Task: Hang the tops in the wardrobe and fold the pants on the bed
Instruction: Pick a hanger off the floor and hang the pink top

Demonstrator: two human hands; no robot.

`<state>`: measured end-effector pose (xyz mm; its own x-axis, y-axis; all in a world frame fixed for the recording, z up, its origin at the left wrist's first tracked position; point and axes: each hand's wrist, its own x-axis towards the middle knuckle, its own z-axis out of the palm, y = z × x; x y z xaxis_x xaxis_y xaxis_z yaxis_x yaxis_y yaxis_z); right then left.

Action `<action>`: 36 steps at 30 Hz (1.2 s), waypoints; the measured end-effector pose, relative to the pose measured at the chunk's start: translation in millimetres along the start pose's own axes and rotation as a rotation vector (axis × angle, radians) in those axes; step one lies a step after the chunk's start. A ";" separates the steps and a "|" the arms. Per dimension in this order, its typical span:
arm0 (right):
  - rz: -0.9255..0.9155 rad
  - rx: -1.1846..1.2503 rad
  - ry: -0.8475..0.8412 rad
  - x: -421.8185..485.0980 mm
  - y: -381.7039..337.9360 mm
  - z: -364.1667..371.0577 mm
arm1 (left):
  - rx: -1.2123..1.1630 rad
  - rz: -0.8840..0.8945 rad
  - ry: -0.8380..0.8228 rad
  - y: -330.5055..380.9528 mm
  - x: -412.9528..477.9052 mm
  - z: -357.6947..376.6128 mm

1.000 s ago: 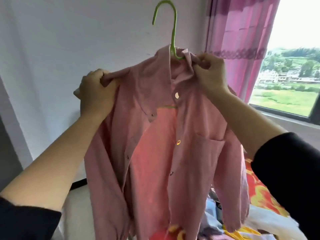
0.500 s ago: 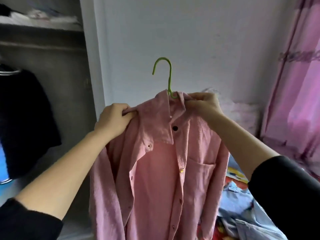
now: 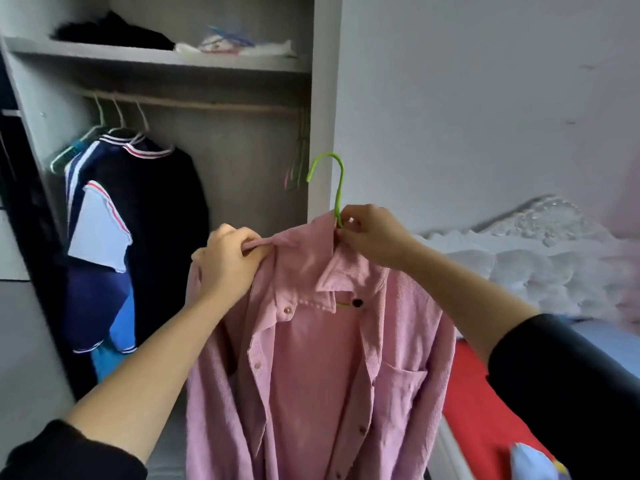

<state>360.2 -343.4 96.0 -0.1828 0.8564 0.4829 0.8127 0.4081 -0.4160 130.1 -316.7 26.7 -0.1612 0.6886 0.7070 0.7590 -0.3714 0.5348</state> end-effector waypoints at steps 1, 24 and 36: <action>0.017 -0.004 0.020 13.4 -1.3 10.5 | 0.051 0.017 0.078 -11.4 7.4 1.6; 0.075 -0.097 -0.007 328.3 -28.0 228.8 | -0.016 -0.147 -0.989 -246.7 198.1 95.1; 0.084 -0.011 0.111 491.5 -78.3 271.5 | 0.237 0.173 -0.333 -324.8 444.8 62.1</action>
<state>56.5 131.5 156.8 -0.0517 0.8468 0.5295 0.8284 0.3324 -0.4508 -148.9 148.9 138.7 0.1638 0.8065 0.5681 0.8868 -0.3727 0.2734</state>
